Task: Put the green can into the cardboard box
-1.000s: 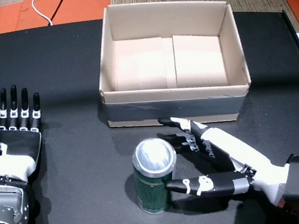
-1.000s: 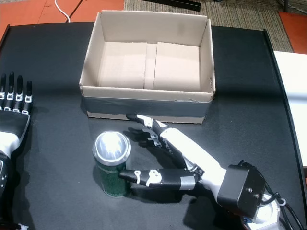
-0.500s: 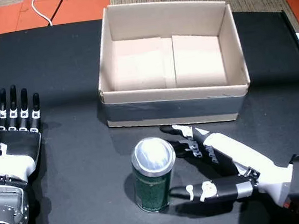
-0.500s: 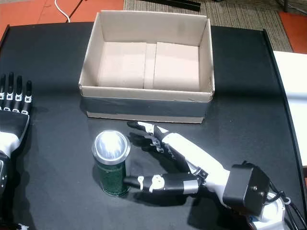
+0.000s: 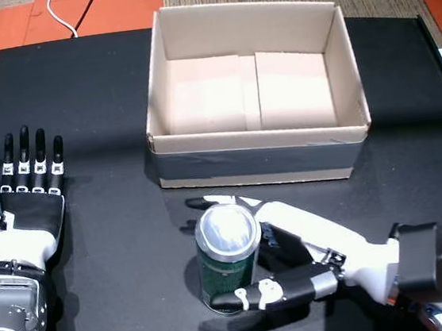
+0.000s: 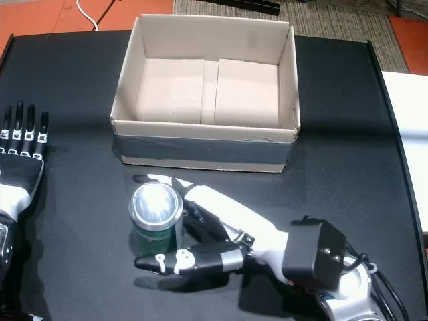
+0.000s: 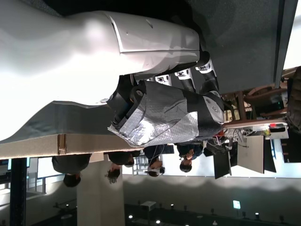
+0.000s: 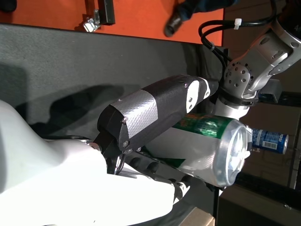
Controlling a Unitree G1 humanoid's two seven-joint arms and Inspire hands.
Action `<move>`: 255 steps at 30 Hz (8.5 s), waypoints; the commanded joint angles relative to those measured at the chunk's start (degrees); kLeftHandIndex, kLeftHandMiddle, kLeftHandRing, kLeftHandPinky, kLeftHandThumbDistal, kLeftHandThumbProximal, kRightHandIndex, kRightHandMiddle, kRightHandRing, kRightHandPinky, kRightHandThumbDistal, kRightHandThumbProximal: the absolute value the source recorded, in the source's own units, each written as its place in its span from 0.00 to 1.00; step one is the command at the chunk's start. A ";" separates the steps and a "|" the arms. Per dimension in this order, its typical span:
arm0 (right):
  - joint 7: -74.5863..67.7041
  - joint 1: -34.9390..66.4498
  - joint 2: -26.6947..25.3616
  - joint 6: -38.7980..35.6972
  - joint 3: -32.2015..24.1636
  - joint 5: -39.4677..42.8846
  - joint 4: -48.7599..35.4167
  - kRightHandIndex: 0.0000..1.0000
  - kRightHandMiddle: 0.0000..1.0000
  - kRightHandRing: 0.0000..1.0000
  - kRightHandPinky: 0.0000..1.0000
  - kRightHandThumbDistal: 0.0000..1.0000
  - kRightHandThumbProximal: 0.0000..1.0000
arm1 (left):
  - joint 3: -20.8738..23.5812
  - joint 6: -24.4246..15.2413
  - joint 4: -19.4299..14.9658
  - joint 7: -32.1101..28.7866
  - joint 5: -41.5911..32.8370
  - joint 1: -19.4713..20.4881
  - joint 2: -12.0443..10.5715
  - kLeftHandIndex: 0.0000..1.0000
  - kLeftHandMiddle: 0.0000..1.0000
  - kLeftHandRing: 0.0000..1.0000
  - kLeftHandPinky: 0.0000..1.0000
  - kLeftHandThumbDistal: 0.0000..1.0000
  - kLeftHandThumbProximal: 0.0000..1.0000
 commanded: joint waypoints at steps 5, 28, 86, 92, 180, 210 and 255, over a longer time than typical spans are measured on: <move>-2.12 -0.10 0.77 0.61 1.07 -1.44 0.35 0.87 0.91 0.94 1.00 1.00 0.50 | -0.13 -0.46 0.35 1.55 0.43 1.90 -0.64 0.56 0.59 0.70 0.81 0.00 0.59; 11.76 1.65 8.08 22.43 -9.18 10.64 0.98 0.70 0.81 0.86 0.95 1.00 0.32 | 0.45 -0.63 0.21 1.05 -0.10 2.17 -0.62 0.53 0.55 0.60 0.72 0.18 0.53; -83.02 -19.34 -8.82 -19.80 14.12 -43.62 -12.21 0.00 0.00 0.02 0.21 0.38 0.22 | -0.22 -0.40 0.49 2.46 0.10 1.43 -1.49 0.56 0.36 0.46 0.63 0.46 0.66; -115.84 -27.36 -10.77 -5.98 22.10 -59.80 -13.67 0.00 0.00 0.00 0.19 0.54 0.22 | 0.09 -0.64 0.48 2.74 -0.15 1.22 -1.79 0.58 0.36 0.49 0.70 0.46 0.68; -30.51 -42.14 -4.69 35.99 18.63 -30.10 5.99 0.30 0.26 0.28 0.32 0.25 0.33 | 1.23 -1.64 0.51 0.33 -0.60 1.21 -4.71 0.55 0.31 0.39 0.54 0.62 0.59; -24.83 -43.26 -5.02 41.94 21.00 -31.16 5.97 0.77 0.87 0.94 0.85 0.93 0.51 | 1.36 -0.91 0.58 0.95 -0.62 1.10 -3.97 0.54 0.28 0.37 0.52 0.57 0.61; -57.55 -27.23 -26.60 2.61 15.54 -25.70 -16.53 0.68 0.76 0.86 0.92 1.00 0.46 | 1.46 -0.34 0.57 1.20 -0.55 1.63 -2.20 0.58 0.30 0.40 0.58 0.55 0.70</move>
